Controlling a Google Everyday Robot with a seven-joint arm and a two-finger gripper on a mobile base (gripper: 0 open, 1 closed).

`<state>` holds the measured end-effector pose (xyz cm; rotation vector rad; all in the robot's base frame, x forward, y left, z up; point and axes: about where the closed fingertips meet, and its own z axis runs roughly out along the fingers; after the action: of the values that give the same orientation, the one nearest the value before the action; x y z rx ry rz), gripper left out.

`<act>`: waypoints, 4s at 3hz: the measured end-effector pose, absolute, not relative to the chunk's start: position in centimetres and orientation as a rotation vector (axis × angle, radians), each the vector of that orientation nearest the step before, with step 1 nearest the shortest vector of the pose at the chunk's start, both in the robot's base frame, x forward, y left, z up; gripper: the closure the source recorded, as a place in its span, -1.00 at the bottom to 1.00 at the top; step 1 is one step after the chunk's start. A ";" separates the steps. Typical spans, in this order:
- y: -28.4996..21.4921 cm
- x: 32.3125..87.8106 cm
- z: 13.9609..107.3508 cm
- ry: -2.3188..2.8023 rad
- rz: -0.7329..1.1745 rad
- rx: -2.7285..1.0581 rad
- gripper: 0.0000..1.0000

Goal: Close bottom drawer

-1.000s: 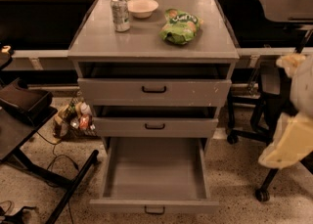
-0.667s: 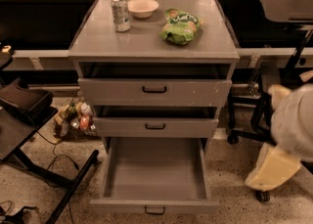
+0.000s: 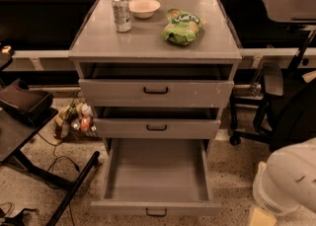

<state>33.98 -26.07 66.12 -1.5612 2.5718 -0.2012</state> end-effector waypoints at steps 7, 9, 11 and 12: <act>-24.3 42.8 36.7 2.569 -0.105 -1.625 0.78; -24.2 42.3 36.0 2.572 -0.094 -1.636 1.00; -23.2 43.0 29.1 2.582 -0.002 -1.631 1.00; -22.0 39.8 23.5 2.570 0.101 -1.610 1.00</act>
Offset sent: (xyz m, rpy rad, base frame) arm -0.0084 -0.0069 -0.0288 -0.0043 0.0521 -0.0071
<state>39.80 -21.96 23.53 -1.6099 2.5697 0.1015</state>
